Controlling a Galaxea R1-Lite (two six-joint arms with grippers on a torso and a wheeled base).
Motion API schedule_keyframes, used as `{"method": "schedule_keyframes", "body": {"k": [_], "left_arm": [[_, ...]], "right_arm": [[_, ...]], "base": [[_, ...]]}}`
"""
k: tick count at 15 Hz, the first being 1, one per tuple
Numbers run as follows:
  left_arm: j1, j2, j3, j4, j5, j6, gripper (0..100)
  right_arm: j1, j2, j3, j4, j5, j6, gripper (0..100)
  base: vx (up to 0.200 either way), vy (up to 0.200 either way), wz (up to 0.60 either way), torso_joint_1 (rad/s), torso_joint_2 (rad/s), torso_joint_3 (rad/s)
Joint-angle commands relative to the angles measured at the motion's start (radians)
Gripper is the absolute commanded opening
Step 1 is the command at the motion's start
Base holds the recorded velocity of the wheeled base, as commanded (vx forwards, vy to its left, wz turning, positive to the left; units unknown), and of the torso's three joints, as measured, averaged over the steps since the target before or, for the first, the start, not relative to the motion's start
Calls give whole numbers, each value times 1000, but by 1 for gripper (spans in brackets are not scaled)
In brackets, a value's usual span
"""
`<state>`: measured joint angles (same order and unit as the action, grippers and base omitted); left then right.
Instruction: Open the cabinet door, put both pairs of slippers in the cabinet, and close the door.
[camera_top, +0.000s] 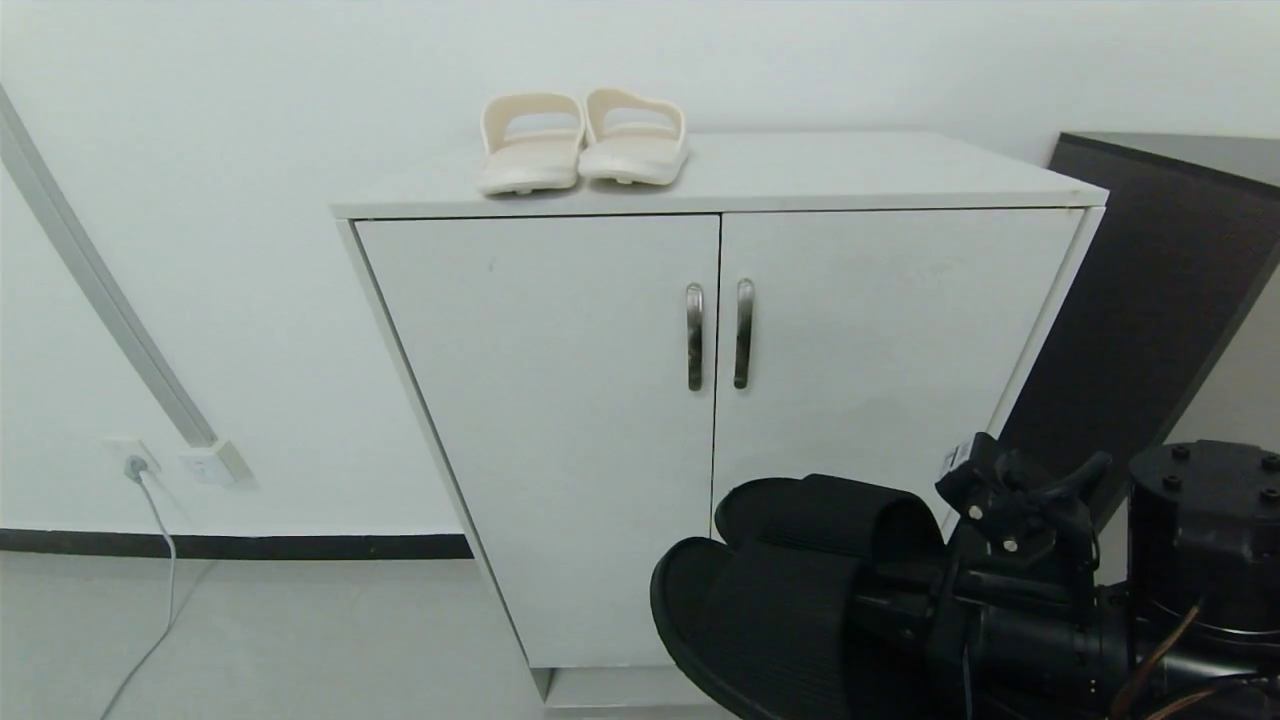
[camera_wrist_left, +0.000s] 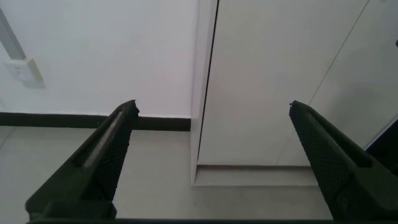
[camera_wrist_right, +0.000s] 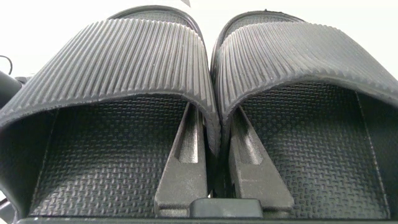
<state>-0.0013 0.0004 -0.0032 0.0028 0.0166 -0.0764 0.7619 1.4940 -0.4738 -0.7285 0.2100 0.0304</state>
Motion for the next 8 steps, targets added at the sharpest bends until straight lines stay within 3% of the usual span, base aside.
{"method": "schedule_keyframes", "body": {"k": [1,4,8], "left_arm": [[1,1,0,0,0,0,100],[0,1,0,2,-1,0,100],[0,1,0,2,-4,3,100]], "right_arm": [[0,6,3,0,0,0,0],[0,6,6,0,0,0,0],[0,9,7,0,2,0,0]], "base": [[0,0,0,-36,432,383],[0,0,0,-18,388,372],[0,0,0,1,83,79]]}}
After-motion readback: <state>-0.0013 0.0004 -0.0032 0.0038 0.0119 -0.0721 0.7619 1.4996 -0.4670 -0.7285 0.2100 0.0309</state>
